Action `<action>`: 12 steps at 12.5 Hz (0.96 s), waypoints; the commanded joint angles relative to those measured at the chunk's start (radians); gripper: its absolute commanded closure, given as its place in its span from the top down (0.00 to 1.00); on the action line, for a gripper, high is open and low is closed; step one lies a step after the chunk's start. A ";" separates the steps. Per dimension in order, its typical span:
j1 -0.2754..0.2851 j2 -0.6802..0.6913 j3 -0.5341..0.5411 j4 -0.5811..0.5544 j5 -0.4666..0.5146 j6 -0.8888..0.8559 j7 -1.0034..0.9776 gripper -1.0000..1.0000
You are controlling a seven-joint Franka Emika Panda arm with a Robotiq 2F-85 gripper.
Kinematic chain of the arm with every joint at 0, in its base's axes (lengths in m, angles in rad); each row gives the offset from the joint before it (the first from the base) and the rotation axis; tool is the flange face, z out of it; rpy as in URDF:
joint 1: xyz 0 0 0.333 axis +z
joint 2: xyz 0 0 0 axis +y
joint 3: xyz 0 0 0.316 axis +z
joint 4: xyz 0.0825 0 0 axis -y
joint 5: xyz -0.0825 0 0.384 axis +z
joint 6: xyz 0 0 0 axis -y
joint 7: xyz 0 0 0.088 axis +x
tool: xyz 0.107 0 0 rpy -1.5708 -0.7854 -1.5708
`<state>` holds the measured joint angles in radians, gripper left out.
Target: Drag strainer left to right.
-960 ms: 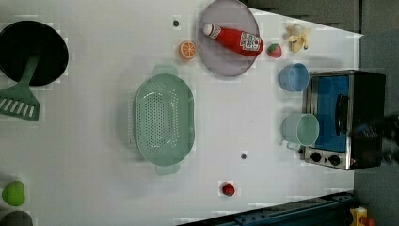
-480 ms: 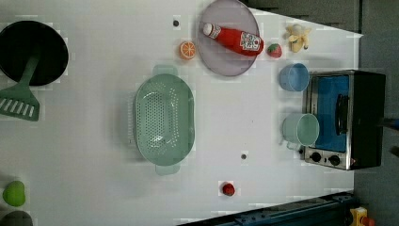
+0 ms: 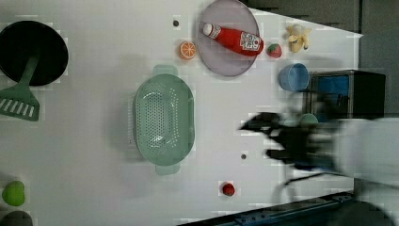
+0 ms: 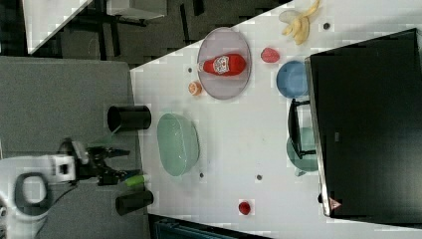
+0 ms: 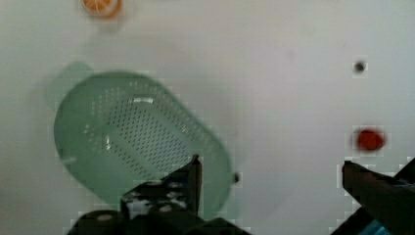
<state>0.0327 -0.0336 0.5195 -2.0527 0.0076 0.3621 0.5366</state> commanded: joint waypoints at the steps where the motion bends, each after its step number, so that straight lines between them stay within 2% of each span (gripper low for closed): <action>1: 0.004 0.063 0.045 -0.034 -0.001 0.099 0.412 1.00; 6: 0.010 0.296 0.058 -0.081 -0.021 0.359 0.759 1.00; 12: 0.019 0.483 0.022 -0.137 -0.103 0.646 0.826 1.00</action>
<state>0.0469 0.4788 0.5430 -2.1777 -0.0817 0.9600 1.3047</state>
